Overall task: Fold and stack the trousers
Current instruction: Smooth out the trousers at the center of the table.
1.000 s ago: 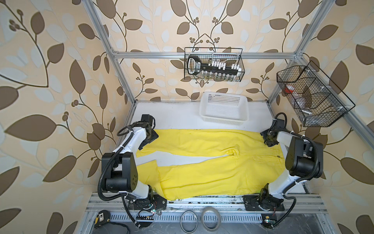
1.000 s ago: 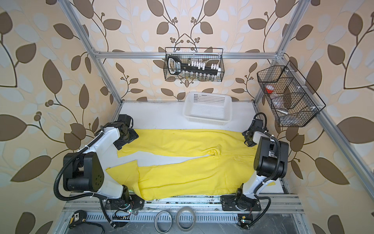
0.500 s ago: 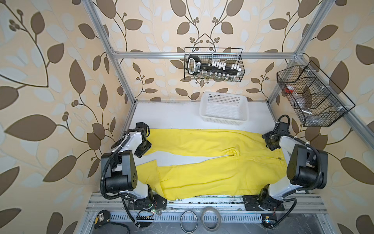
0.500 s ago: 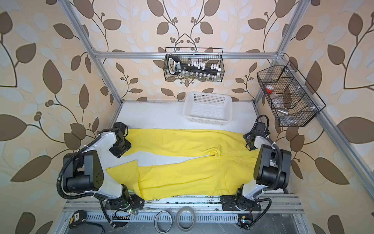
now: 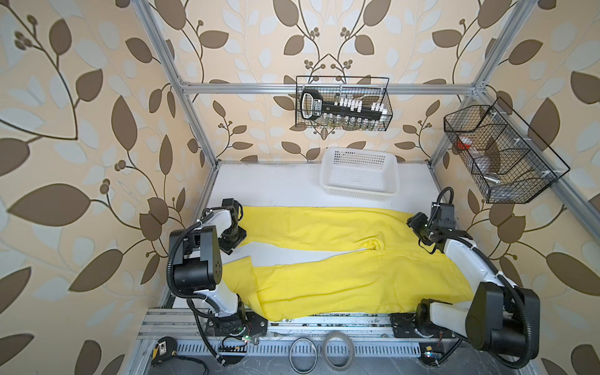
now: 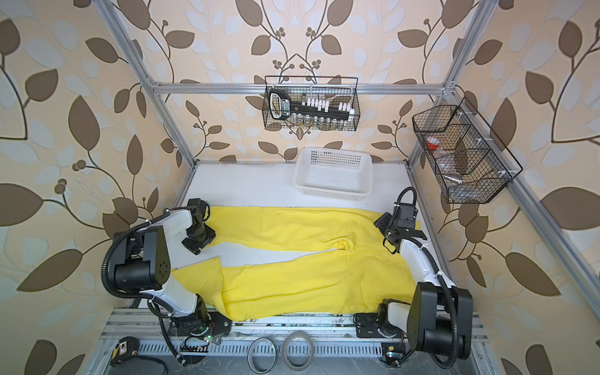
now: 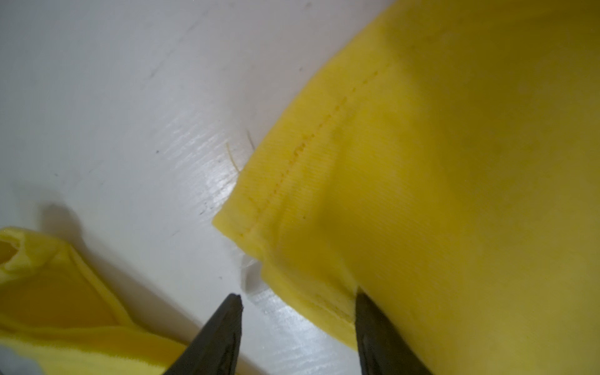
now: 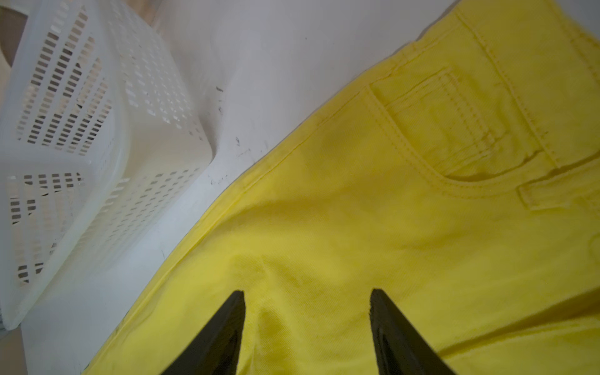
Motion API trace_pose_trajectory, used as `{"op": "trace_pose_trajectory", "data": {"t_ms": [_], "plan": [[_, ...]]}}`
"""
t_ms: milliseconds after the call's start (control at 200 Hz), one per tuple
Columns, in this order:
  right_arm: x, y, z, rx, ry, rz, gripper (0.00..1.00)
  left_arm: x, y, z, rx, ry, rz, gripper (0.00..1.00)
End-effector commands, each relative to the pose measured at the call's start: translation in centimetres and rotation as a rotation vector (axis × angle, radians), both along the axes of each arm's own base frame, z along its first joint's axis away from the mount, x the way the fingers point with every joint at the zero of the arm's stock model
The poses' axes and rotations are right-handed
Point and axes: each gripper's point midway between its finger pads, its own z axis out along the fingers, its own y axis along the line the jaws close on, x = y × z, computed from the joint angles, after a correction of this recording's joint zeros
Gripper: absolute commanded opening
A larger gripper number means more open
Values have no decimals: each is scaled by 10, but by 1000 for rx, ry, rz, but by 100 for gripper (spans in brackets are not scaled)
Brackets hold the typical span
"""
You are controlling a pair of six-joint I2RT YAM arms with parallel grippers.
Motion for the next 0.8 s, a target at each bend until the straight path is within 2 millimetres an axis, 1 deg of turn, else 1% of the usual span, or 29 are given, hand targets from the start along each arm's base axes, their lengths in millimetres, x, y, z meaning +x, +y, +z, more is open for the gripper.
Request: {"op": "trace_pose_trajectory", "data": {"t_ms": [0, 50, 125, 180, 210, 220, 265, 310, 330, 410, 515, 600, 690, 795], "plan": [[-14, 7, -6, 1, 35, 33, 62, 8, 4, 1, 10, -27, 35, 56], [-17, 7, -4, -4, 35, 37, 62, 9, 5, -1, 9, -22, 36, 51], [-20, 6, -3, -14, 35, 41, 62, 7, 2, -9, -5, -6, 38, 36], [-21, 4, -1, -29, 35, 40, 62, 5, 2, -13, -6, -2, 42, 21], [-22, 2, 0, -33, 36, 36, 62, 4, 2, -14, -3, 2, 42, 16], [-23, 2, -1, -31, 37, 36, 62, 4, 2, -15, -4, 5, 41, 12], [-24, 0, -1, -33, 38, 30, 62, 4, 2, -13, -3, 7, 37, 7], [-25, -2, -2, -43, 45, 24, 62, 4, 4, -9, 9, 5, 31, 5], [-26, -3, -4, -50, 51, 20, 62, 4, 6, -6, 19, 3, 28, 1], [-30, -8, -10, -75, 75, 10, 62, 5, 14, 10, 59, -3, 14, 0], [-37, -15, -20, -109, 109, -16, 62, 5, 28, 40, 141, -11, -18, 0], [-42, -21, -31, -119, 144, -38, 62, 2, 37, 56, 191, -13, -36, 2], [-45, -25, -39, -127, 170, -52, 62, -1, 42, 61, 205, 4, -45, 3], [-47, -26, -44, -135, 185, -54, 62, -6, 45, 57, 202, 28, -46, 5]]}}
